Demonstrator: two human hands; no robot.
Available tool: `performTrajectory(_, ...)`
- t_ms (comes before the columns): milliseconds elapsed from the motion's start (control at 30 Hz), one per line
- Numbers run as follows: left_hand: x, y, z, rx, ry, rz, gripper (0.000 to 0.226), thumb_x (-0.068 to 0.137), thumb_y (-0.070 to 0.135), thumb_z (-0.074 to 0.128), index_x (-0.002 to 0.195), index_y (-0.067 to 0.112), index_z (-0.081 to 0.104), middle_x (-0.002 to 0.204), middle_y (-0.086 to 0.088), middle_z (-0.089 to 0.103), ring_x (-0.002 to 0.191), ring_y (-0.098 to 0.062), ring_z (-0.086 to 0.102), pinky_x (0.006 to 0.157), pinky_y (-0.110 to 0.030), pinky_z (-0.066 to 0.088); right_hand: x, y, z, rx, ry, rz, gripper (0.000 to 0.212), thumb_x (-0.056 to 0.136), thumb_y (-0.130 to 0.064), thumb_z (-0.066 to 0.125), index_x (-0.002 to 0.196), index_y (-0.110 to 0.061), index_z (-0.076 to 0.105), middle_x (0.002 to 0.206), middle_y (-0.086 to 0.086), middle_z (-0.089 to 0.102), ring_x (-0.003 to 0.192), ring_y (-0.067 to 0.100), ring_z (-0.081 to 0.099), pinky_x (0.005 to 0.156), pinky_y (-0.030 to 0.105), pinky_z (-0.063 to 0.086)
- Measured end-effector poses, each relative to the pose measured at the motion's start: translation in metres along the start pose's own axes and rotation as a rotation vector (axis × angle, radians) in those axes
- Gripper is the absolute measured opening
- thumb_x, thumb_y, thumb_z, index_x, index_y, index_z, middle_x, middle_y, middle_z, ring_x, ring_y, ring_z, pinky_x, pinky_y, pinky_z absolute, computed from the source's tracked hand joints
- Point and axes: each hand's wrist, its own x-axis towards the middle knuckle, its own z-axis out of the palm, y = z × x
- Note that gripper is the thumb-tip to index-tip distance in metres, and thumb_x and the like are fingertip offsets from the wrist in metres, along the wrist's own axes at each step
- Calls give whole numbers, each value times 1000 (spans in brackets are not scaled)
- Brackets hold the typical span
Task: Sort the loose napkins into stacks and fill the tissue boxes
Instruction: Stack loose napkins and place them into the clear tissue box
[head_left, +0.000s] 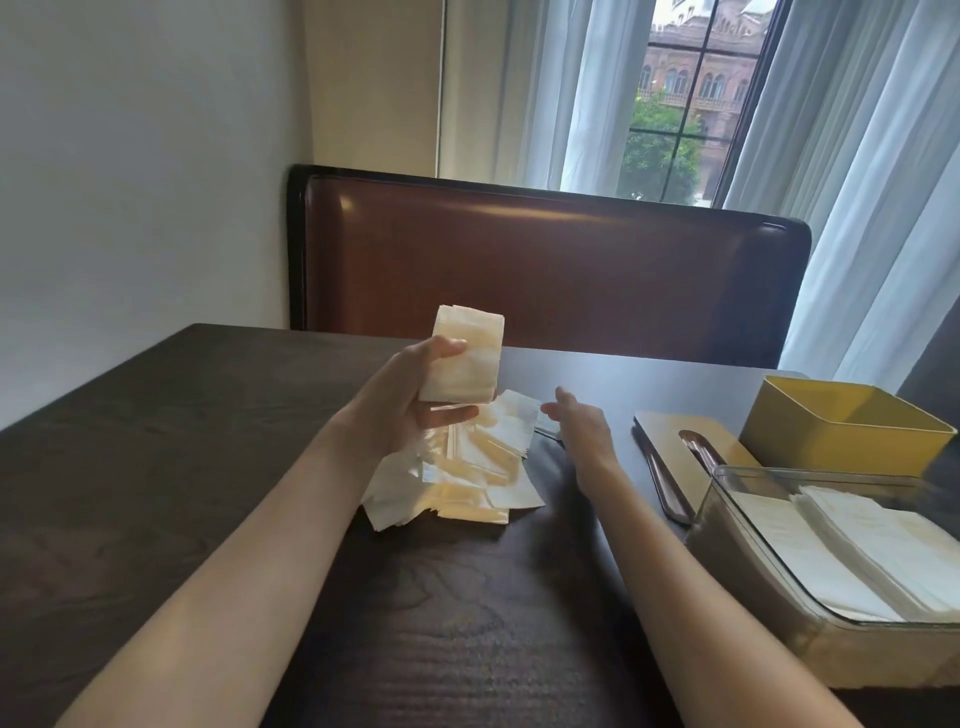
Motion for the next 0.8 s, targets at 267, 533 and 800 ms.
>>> performTrajectory(267,15,9,6,-95,-54,43,35,97,15,55,130,2,56,128,-26,62,104,-33,68,68,-32,60,22,8,25,-496,-110,-200,45,93,-40,62,133,-21,60,130,2,63,119,23,56,105,42,44)
performTrajectory(533,18,0,5,-232,-90,129,38,90,16,61,127,7,57,117,-19,62,104,-31,66,74,-36,61,30,17,25,-679,-152,-312,26,84,-48,68,98,-27,76,120,-2,63,110,24,57,99,46,46)
performTrajectory(800,12,-16,1,-178,-63,81,29,101,20,40,124,11,55,124,-22,67,100,-34,71,84,-43,60,23,13,12,-74,-3,-225,15,84,-27,75,85,-14,70,93,2,69,90,20,66,77,35,55)
